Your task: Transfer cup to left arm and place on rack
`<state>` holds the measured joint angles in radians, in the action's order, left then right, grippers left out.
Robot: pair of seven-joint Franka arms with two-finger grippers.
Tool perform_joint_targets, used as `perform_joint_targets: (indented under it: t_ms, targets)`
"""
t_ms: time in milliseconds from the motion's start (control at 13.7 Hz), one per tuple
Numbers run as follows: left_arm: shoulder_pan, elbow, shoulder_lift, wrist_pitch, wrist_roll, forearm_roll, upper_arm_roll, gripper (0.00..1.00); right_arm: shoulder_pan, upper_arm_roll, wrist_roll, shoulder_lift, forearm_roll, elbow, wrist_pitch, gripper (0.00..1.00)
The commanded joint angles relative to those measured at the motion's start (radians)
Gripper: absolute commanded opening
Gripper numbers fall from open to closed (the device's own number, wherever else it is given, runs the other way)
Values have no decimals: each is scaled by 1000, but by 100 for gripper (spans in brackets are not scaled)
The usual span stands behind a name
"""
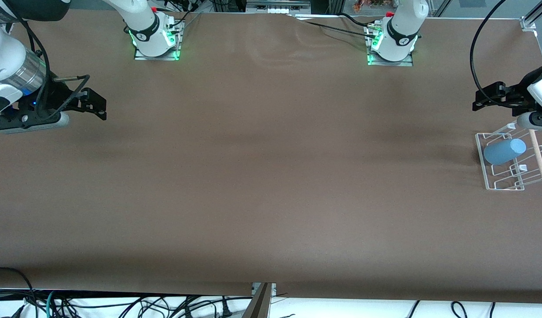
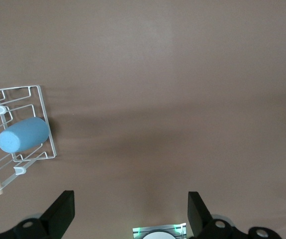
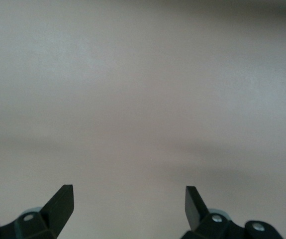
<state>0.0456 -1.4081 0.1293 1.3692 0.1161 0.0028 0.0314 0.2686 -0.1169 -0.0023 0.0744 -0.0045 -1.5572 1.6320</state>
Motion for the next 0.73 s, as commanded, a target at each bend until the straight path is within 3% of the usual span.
perform_joint_targets:
  t_ms: [0, 292, 656]
  targets:
    - [10, 29, -10, -18, -23, -18, 15, 100, -2, 2, -1, 4, -6, 17, -3, 99]
    - [3, 20, -40, -29, -125, -21, 36, 100, -2, 2, -1, 4, -6, 17, -3, 99]
    - [-3, 31, -5, -29, -125, -11, 48, 100, -2, 2, -1, 4, -6, 17, -3, 99]
